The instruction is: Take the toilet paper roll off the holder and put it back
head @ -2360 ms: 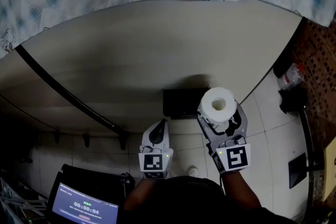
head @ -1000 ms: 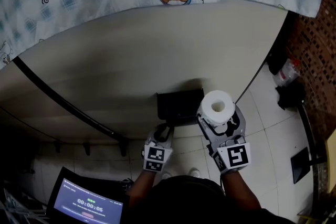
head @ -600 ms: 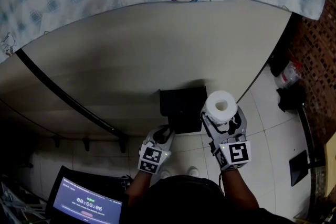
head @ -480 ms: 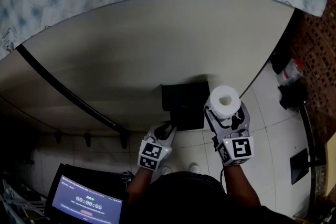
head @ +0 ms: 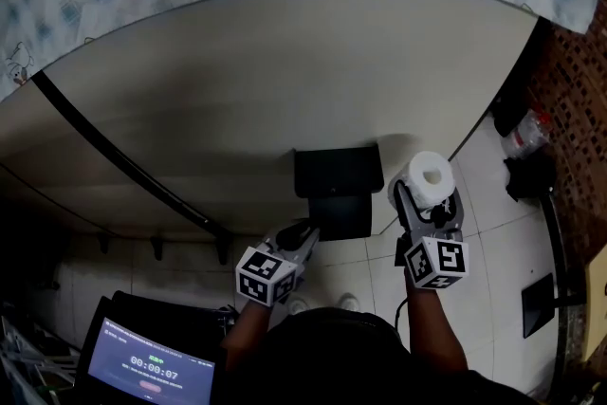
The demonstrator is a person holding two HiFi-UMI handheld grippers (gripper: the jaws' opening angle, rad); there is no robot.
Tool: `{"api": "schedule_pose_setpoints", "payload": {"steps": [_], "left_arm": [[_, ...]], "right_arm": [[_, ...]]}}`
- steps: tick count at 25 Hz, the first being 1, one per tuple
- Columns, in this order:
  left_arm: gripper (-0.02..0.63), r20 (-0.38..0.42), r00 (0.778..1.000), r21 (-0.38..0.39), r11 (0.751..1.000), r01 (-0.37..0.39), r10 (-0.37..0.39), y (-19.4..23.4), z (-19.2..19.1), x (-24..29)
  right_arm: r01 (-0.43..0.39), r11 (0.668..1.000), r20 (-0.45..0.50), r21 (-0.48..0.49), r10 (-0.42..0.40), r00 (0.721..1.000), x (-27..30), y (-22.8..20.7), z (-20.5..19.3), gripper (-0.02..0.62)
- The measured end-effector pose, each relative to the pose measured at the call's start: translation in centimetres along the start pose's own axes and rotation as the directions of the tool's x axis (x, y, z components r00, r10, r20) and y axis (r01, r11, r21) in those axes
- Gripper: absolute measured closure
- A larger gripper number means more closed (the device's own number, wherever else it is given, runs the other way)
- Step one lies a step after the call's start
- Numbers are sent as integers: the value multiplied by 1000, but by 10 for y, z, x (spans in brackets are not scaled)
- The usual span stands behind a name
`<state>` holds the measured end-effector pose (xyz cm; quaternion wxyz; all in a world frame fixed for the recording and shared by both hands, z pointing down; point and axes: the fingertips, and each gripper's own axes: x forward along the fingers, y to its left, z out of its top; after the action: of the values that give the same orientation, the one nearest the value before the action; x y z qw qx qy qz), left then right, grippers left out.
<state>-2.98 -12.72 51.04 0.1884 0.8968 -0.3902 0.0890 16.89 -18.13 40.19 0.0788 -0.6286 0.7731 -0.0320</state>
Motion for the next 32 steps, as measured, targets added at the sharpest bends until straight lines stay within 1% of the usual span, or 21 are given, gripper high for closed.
{"api": "schedule_pose_setpoints", "payload": {"steps": [2, 3, 4, 5, 7, 8, 10, 12, 15, 17, 20, 23, 25, 27, 30, 32], "left_arm": [[511, -3, 1000, -7, 1000, 9, -9, -1, 0, 0], [511, -5, 1000, -14, 1000, 17, -17, -2, 1, 0], [511, -10, 1000, -20, 999, 25, -25, -2, 1, -1], [511, -15, 999, -26, 999, 34, -35, -3, 1, -1], [511, -20, 998, -40, 998, 55, -56, -5, 2, -1], [511, -21, 998, -46, 997, 63, -64, -6, 3, -2], [511, -26, 997, -49, 996, 72, -74, -6, 4, -2], [511, -30, 997, -48, 996, 76, -78, -6, 4, -2], [511, -34, 996, -57, 995, 84, -86, -4, 5, -4], [509, -32, 994, -68, 993, 99, -101, -4, 6, -5], [509, -35, 993, -71, 991, 110, -113, -5, 8, -5], [509, -46, 991, -61, 990, 123, -126, -6, 9, -4], [506, -56, 990, -51, 990, 129, -132, -6, 8, -4], [506, -60, 989, -47, 990, 136, -138, -6, 8, -4], [506, -58, 988, -48, 989, 141, -144, -6, 9, -4], [506, -60, 988, -45, 989, 141, -143, -6, 8, -3]], "right_arm": [[8, 993, -46, 117, -3, 999, 7, -13, -25, 160], [5, 981, -72, 196, 9, 997, 11, -18, -40, 161], [1, 960, -94, 281, 26, 995, 16, -21, -54, 161], [-4, 931, -105, 365, 45, 993, 20, -22, -66, 163], [-15, 856, -98, 517, 76, 992, 27, -23, -84, 163], [-18, 818, -90, 575, 86, 992, 30, -23, -90, 163], [-27, 757, -76, 653, 100, 992, 37, -23, -99, 163], [-41, 712, -64, 701, 120, 991, 43, -20, -104, 163], [-72, 618, -40, 783, 165, 985, 53, -12, -112, 163], [-94, 572, -27, 815, 199, 980, 57, -7, -115, 163], [-146, 530, -1, 835, 267, 964, 60, 4, -115, 163], [-173, 484, 17, 858, 309, 951, 60, 7, -119, 163], [-186, 462, 17, 867, 345, 939, 58, 9, -123, 164], [-207, 455, 13, 866, 394, 919, 54, 15, -127, 167], [-245, 461, 1, 853, 468, 884, 48, 25, -131, 171], [-256, 458, -9, 852, 500, 866, 45, 29, -134, 173]]}}
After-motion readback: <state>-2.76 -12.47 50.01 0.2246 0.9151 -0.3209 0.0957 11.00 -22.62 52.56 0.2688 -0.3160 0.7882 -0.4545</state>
